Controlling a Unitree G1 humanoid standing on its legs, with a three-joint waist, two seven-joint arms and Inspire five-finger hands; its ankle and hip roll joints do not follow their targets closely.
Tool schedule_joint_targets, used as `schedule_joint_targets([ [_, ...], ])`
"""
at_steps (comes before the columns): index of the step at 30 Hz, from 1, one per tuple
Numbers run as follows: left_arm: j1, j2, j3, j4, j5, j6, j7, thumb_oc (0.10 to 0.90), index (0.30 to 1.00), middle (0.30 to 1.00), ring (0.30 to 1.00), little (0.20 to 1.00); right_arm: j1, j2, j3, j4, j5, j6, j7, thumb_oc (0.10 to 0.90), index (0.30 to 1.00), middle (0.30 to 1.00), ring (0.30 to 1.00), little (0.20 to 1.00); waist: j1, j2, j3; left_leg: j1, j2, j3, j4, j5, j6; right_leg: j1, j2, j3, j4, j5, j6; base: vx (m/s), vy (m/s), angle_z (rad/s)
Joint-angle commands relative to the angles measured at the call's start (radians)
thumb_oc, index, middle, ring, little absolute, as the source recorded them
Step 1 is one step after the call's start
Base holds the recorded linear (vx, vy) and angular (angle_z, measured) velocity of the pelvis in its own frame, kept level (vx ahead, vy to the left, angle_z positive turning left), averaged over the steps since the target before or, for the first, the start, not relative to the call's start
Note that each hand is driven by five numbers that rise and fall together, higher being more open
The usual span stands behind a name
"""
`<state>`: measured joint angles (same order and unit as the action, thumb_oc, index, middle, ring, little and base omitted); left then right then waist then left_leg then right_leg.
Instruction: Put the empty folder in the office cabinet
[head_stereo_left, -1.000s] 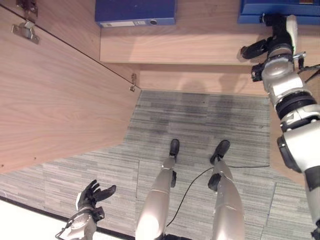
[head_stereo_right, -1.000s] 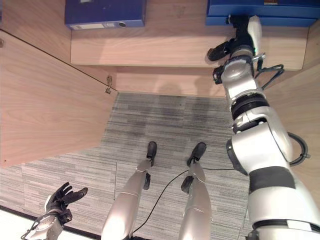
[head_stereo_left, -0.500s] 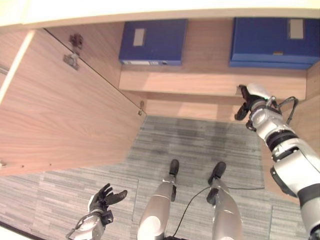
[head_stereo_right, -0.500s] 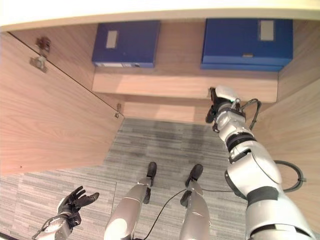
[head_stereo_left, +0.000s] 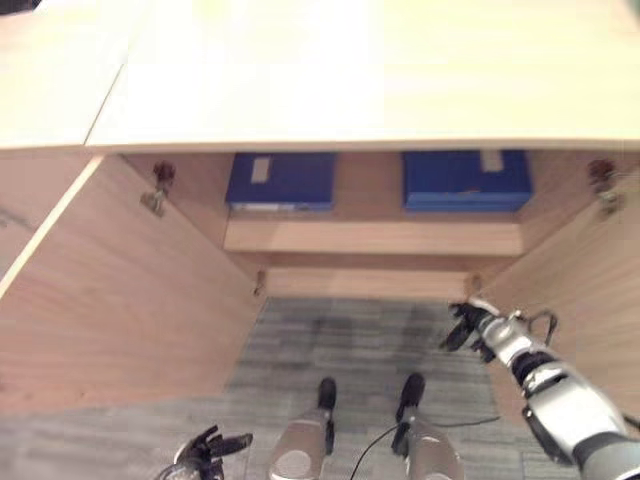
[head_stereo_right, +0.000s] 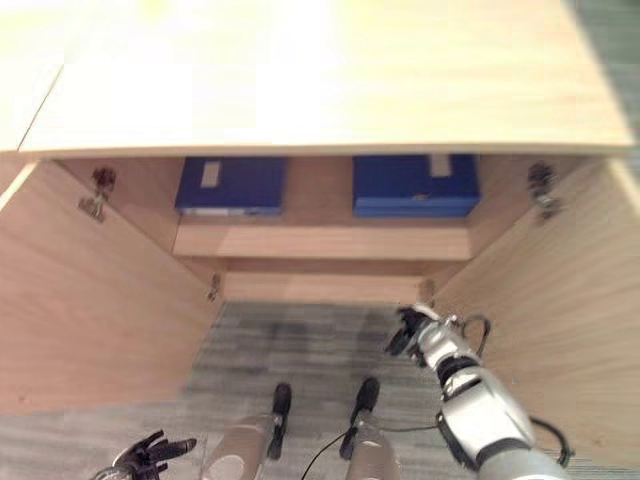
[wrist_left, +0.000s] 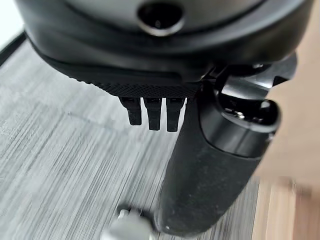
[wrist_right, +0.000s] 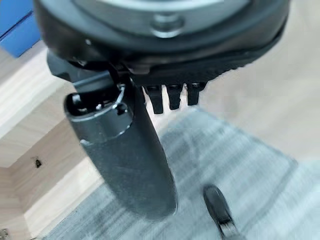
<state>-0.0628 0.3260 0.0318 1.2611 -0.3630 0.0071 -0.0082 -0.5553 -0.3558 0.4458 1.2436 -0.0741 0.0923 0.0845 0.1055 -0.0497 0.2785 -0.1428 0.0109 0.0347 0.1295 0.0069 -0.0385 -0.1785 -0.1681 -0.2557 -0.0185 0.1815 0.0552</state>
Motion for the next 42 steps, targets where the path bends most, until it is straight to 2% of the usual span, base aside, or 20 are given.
schedule_joint_targets([
  [1,0.004,0.005,-0.028,0.053,0.091,-0.011,-0.009,0.8,0.9,0.9,0.9,0.9,0.01,0.0,-0.098,-0.011,0.178,-0.057,-0.094,0.8,0.9,0.9,0.9,0.9,-0.021,0.006,-0.038,0.018,0.004,0.009,-0.014,-0.084,0.018,0.061,0.022,0.018,0.091,-0.17,0.061,0.08,0.057,-0.18],
  [2,0.001,-0.006,-0.029,0.065,0.103,-0.014,-0.011,0.8,0.9,0.9,0.9,0.9,0.061,0.013,-0.147,-0.02,0.236,-0.076,-0.114,0.8,0.9,0.9,0.9,0.9,-0.036,0.0,-0.057,0.037,0.007,0.016,-0.03,-0.082,0.02,0.069,0.027,0.02,0.085,-0.169,0.063,0.08,0.066,-0.22],
  [4,0.0,-0.008,-0.029,0.083,0.122,-0.014,-0.007,0.8,0.9,0.9,0.9,0.9,0.102,0.028,-0.166,-0.026,0.261,-0.088,-0.116,0.8,0.9,0.9,0.9,0.9,-0.047,-0.004,-0.076,0.049,0.007,0.021,-0.046,-0.08,0.022,0.074,0.029,0.025,0.075,-0.167,0.065,0.05,0.051,-0.34],
  [8,0.01,-0.035,-0.063,0.164,0.301,-0.009,0.037,0.8,0.9,0.9,0.9,0.9,0.322,0.08,-0.301,-0.071,0.421,-0.138,-0.135,0.8,0.9,0.9,0.9,0.9,-0.116,-0.026,-0.163,0.143,0.01,0.077,-0.121,-0.084,0.027,0.117,0.048,0.069,0.032,-0.152,0.076,0.1,0.084,-0.35],
  [14,0.046,-0.013,-0.003,0.21,0.307,-0.012,0.03,0.8,0.9,0.9,0.9,0.9,0.505,0.087,-0.454,0.057,0.507,-0.131,-0.132,0.8,0.9,0.9,0.9,0.9,-0.171,-0.037,-0.251,0.218,0.004,0.158,-0.188,-0.092,0.035,0.135,0.065,0.131,-0.028,-0.115,0.096,0.07,0.06,-0.49],
  [19,0.073,0.001,0.039,0.235,0.309,-0.011,0.034,0.8,0.9,0.9,0.9,0.9,0.571,0.084,-0.527,0.074,0.543,-0.138,-0.15,0.8,0.9,0.9,0.9,0.9,-0.197,-0.043,-0.269,0.242,-0.005,0.19,-0.181,-0.113,0.046,0.138,0.064,0.166,-0.023,-0.11,0.103,0.02,0.051,-0.43],
  [22,0.087,0.027,0.078,0.27,0.318,-0.003,0.04,0.8,0.9,0.9,0.9,0.9,0.598,0.078,-0.578,0.081,0.565,-0.145,-0.18,0.8,0.9,0.9,0.9,0.9,-0.225,-0.05,-0.284,0.256,-0.012,0.232,-0.174,-0.132,0.057,0.119,0.068,0.21,-0.014,-0.098,0.112,-0.02,0.041,-0.43],
  [24,0.091,0.033,0.083,0.275,0.324,-0.001,0.04,0.8,0.9,0.9,0.9,0.9,0.605,0.075,-0.588,0.079,0.57,-0.146,-0.186,0.8,0.9,0.9,0.9,0.9,-0.227,-0.052,-0.287,0.257,-0.014,0.241,-0.172,-0.136,0.058,0.115,0.069,0.22,-0.013,-0.096,0.113,0.0,0.016,-0.51],
  [25,0.096,0.043,0.1,0.285,0.328,0.004,0.046,0.8,0.9,0.9,0.9,0.9,0.605,0.065,-0.623,0.063,0.612,-0.159,-0.212,0.8,0.9,0.9,0.9,0.9,-0.24,-0.054,-0.293,0.263,-0.018,0.255,-0.169,-0.144,0.062,0.107,0.071,0.237,-0.011,-0.089,0.116,0.01,0.02,-0.48],
  [28,0.1,0.045,0.116,0.275,0.33,-0.009,0.064,0.8,0.9,0.9,0.9,0.9,0.608,0.027,-0.665,-0.05,0.67,-0.198,-0.265,0.8,0.9,0.9,0.9,0.9,-0.254,-0.05,-0.294,0.273,-0.021,0.281,-0.161,-0.164,0.069,0.097,0.077,0.268,-0.011,-0.082,0.127,0.01,0.024,-0.55],
  [29,0.065,0.005,0.102,0.24,0.305,-0.009,0.073,0.8,0.9,0.9,0.9,0.9,0.6,0.006,-0.654,-0.137,0.649,-0.208,-0.282,0.8,0.9,0.9,0.9,0.9,-0.269,-0.046,-0.293,0.274,-0.022,0.298,-0.154,-0.171,0.072,0.087,0.08,0.283,-0.007,-0.08,0.131,0.01,0.025,-0.64],
  [30,0.038,-0.056,0.083,0.195,0.263,-0.015,0.075,0.8,0.9,0.9,0.9,0.9,0.596,-0.044,-0.642,-0.361,0.585,-0.223,-0.314,0.8,0.9,0.9,0.9,0.9,-0.292,-0.038,-0.292,0.279,-0.022,0.317,-0.146,-0.179,0.076,0.077,0.086,0.305,-0.006,-0.075,0.134,-0.01,0.003,-0.55],
  [31,0.032,-0.09,0.07,0.164,0.234,-0.026,0.072,0.8,0.9,0.9,0.9,0.9,0.595,-0.071,-0.629,-0.506,0.53,-0.228,-0.319,0.8,0.9,0.9,0.9,0.9,-0.294,-0.034,-0.291,0.278,-0.024,0.321,-0.147,-0.175,0.076,0.071,0.087,0.31,-0.006,-0.072,0.13,-0.01,-0.004,-0.46],
  [32,0.032,-0.09,0.07,0.164,0.234,-0.026,0.072,0.8,0.9,0.9,0.9,0.9,0.595,-0.071,-0.63,-0.506,0.53,-0.228,-0.32,0.8,0.9,0.9,0.9,0.9,-0.294,-0.035,-0.292,0.277,-0.024,0.322,-0.147,-0.175,0.076,0.07,0.087,0.31,-0.006,-0.072,0.13,0.0,-0.017,-0.54],
  [33,0.039,-0.106,0.064,0.148,0.23,-0.03,0.066,0.8,0.9,0.9,0.9,0.9,0.598,-0.085,-0.605,-0.638,0.495,-0.229,-0.291,0.8,0.9,0.9,0.9,0.9,-0.295,-0.03,-0.285,0.281,-0.021,0.317,-0.146,-0.178,0.076,0.076,0.089,0.306,-0.006,-0.075,0.13,-0.01,-0.022,-0.28],
  [35,0.045,-0.113,0.051,0.131,0.232,-0.037,0.056,0.8,0.9,0.9,0.9,0.9,0.593,-0.099,-0.56,-0.758,0.484,-0.24,-0.234,0.8,0.9,0.9,0.9,0.9,-0.287,-0.032,-0.282,0.275,-0.02,0.315,-0.146,-0.169,0.074,0.074,0.088,0.304,-0.008,-0.072,0.124,-0.01,-0.032,0.11],
  [38,0.049,-0.111,0.048,0.116,0.241,-0.04,0.048,0.8,0.9,0.9,0.9,0.9,0.588,-0.121,-0.51,-0.853,0.455,-0.238,-0.178,0.8,0.9,0.9,0.9,0.9,-0.279,-0.031,-0.278,0.272,-0.018,0.309,-0.147,-0.165,0.072,0.076,0.087,0.298,-0.008,-0.075,0.122,-0.01,-0.021,0.12],
  [42,0.063,-0.104,0.044,0.107,0.263,-0.044,0.031,0.8,0.9,0.9,0.9,0.9,0.586,-0.177,-0.381,-1.073,0.442,-0.229,-0.038,0.8,0.9,0.9,0.9,0.9,-0.248,-0.034,-0.268,0.266,-0.014,0.288,-0.148,-0.153,0.062,0.09,0.087,0.274,-0.012,-0.087,0.116,-0.01,-0.021,0.19],
])
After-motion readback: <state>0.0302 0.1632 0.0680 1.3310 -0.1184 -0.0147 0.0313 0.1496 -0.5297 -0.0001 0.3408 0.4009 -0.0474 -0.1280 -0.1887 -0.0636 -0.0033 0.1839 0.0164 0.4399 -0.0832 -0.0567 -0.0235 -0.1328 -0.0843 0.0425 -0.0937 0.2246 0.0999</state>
